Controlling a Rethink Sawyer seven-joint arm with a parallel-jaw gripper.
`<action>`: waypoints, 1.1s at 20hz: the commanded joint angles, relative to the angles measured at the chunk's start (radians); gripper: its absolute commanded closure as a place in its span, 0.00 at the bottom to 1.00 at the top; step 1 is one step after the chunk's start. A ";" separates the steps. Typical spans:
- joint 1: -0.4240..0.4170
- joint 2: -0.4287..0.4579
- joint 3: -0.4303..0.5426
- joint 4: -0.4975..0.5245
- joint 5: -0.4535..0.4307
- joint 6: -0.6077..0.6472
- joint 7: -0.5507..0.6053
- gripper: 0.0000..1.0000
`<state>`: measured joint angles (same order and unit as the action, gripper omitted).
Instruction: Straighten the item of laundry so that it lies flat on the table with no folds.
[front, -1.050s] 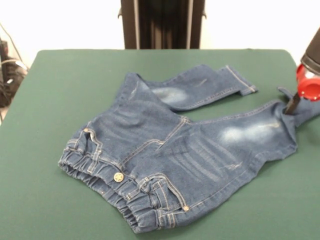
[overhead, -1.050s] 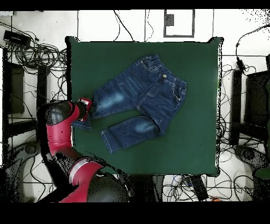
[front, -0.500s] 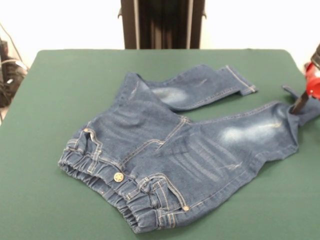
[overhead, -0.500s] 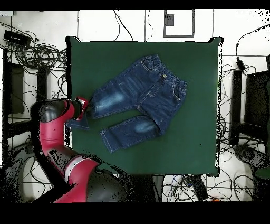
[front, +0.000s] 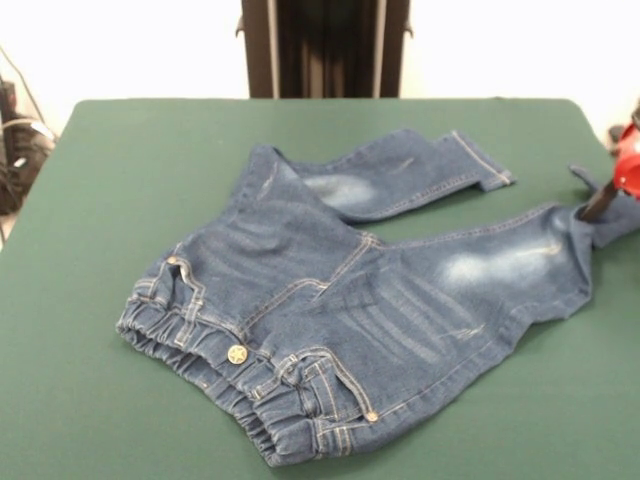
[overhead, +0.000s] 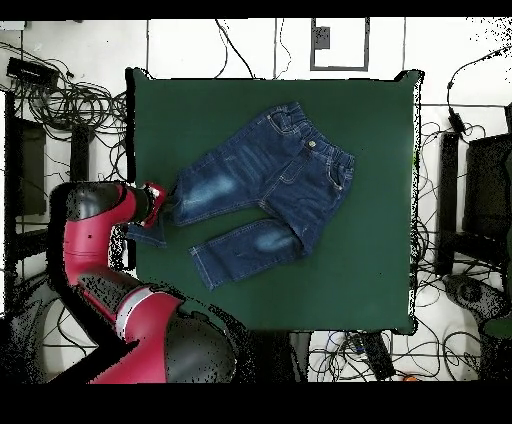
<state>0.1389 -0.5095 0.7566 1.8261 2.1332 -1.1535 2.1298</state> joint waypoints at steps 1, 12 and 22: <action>0.009 0.078 0.087 -0.076 0.097 -0.083 0.053 1.00; 0.025 0.091 0.084 -0.113 0.127 -0.131 0.097 1.00; 0.033 0.103 0.094 -0.154 0.144 -0.167 0.109 1.00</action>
<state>0.1471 -0.4672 0.7741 1.7167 2.2079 -1.2510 2.1298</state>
